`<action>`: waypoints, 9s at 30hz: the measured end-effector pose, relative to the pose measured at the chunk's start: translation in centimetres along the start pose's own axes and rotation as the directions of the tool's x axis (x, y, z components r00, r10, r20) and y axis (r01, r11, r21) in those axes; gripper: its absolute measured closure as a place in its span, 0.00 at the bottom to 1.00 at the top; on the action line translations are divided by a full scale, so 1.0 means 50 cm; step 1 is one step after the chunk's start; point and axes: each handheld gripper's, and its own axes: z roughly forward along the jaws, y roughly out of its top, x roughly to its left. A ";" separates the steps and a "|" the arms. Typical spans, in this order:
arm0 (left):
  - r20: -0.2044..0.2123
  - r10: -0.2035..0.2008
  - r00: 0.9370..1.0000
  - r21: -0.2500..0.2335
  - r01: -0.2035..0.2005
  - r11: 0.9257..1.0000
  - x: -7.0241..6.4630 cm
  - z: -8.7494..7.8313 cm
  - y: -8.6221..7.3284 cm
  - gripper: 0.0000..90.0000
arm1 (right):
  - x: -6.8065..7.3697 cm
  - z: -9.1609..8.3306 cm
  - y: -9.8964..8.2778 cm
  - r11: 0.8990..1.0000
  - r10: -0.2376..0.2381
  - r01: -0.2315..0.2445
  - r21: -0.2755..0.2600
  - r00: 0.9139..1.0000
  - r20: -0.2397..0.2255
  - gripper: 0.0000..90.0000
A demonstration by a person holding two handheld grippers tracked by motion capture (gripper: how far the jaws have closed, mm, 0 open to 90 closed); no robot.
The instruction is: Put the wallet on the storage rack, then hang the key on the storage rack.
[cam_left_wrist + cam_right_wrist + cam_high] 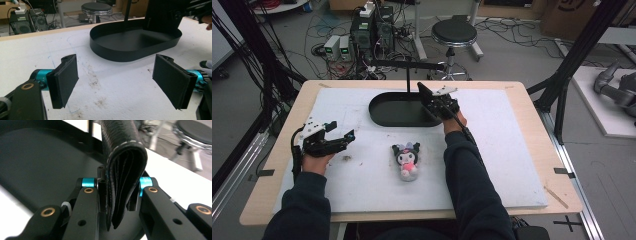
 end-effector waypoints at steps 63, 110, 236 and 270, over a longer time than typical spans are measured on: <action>0.029 -0.009 1.000 0.009 0.009 1.000 -0.030 0.009 0.006 0.24 | -0.104 -0.325 -0.208 0.997 0.056 -0.062 -0.045 0.993 -0.106 0.25; 0.279 -0.109 0.954 0.336 0.009 0.942 -0.311 0.154 -0.016 0.32 | -0.132 -0.346 -0.233 0.995 0.086 -0.089 -0.051 0.995 -0.050 0.25; -0.063 -0.154 0.986 0.301 0.166 0.939 0.034 0.311 0.175 0.34 | -0.149 -0.355 -0.242 0.985 0.132 -0.143 -0.096 0.985 -0.108 0.27; 0.068 0.040 0.997 -0.073 -0.035 0.997 -0.041 0.007 0.056 0.22 | -0.160 -0.387 -0.258 0.990 0.113 -0.116 -0.080 0.993 -0.042 0.27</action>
